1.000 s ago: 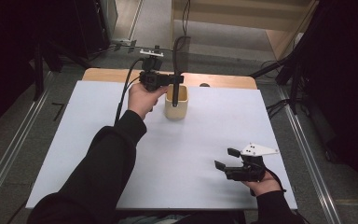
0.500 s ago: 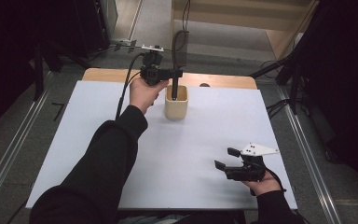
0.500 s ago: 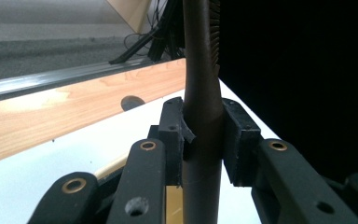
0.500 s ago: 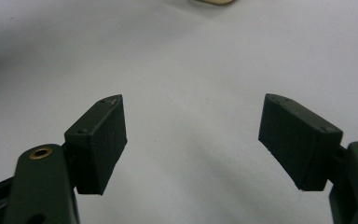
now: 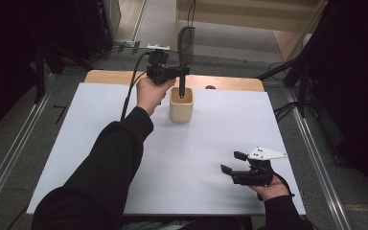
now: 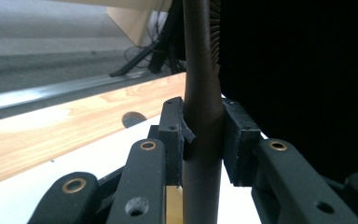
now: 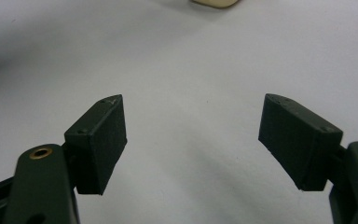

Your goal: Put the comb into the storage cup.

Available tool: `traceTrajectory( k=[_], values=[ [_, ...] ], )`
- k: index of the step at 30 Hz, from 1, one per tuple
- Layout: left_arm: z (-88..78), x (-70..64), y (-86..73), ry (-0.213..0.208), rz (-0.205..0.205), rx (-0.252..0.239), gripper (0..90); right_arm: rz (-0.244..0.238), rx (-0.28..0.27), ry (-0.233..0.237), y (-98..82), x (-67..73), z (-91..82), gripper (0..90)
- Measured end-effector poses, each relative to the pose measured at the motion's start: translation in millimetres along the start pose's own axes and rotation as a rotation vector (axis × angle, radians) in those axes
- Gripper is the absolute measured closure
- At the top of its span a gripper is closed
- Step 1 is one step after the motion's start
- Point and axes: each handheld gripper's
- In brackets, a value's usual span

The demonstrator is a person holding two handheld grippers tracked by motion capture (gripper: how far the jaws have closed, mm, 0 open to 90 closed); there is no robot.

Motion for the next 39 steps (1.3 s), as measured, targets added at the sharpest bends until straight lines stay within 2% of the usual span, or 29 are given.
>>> traceTrajectory(
  k=[4, 10, 14, 18, 22, 25, 39],
  values=[
    [4.0, 2.2, -2.6, 0.010, 0.010, 0.000, 72.9, -0.004, -0.016, -0.007, 1.2, 0.0, -0.5, 21.6],
    [7.3, 4.6, -5.0, 0.018, 0.014, -0.001, 72.8, -0.005, -0.010, 0.000, 1.2, 0.0, 0.2, 21.6],
    [9.6, 9.2, -7.2, 0.042, 0.013, 0.016, 72.8, 0.000, -0.007, 0.001, 1.3, 0.7, 0.4, 21.6],
    [9.5, 11.8, -9.2, 0.049, 0.013, 0.007, 72.8, -0.003, -0.008, 0.001, 1.1, 0.6, 0.4, 21.6],
    [9.8, 13.5, -12.1, 0.060, 0.031, 0.018, 72.8, -0.004, -0.013, -0.011, 1.7, -0.1, -0.5, 21.5],
    [8.6, 14.7, -14.3, 0.059, 0.036, 0.011, 72.8, 0.000, -0.015, -0.011, 1.4, -0.5, -0.7, 21.6],
    [13.8, 17.5, -28.0, 0.041, 0.023, 0.031, 72.7, 0.000, -0.010, 0.000, 0.8, -0.8, 1.5, 21.6]
  ],
)
Point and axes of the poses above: each handheld gripper's, and its own axes: z roughly forward along the jaws, y roughly out of its top, x roughly to its left, and after that the axes turned 9 degrees about -x, right-handed
